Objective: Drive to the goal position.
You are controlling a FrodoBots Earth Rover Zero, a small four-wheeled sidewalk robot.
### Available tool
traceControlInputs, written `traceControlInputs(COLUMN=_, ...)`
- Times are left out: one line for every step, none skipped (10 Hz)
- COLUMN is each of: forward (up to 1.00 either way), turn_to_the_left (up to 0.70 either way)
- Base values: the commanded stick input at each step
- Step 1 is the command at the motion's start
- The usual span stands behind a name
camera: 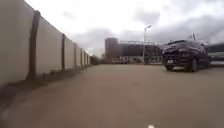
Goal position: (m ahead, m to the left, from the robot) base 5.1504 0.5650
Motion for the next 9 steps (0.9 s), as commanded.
traceControlInputs(forward=1.00, turn_to_the_left=0.00)
traceControlInputs(forward=1.00, turn_to_the_left=0.00)
traceControlInputs(forward=1.00, turn_to_the_left=0.00)
traceControlInputs(forward=1.00, turn_to_the_left=0.00)
traceControlInputs(forward=1.00, turn_to_the_left=0.00)
traceControlInputs(forward=1.00, turn_to_the_left=0.00)
traceControlInputs(forward=1.00, turn_to_the_left=0.00)
traceControlInputs(forward=1.00, turn_to_the_left=0.00)
traceControlInputs(forward=1.00, turn_to_the_left=0.00)
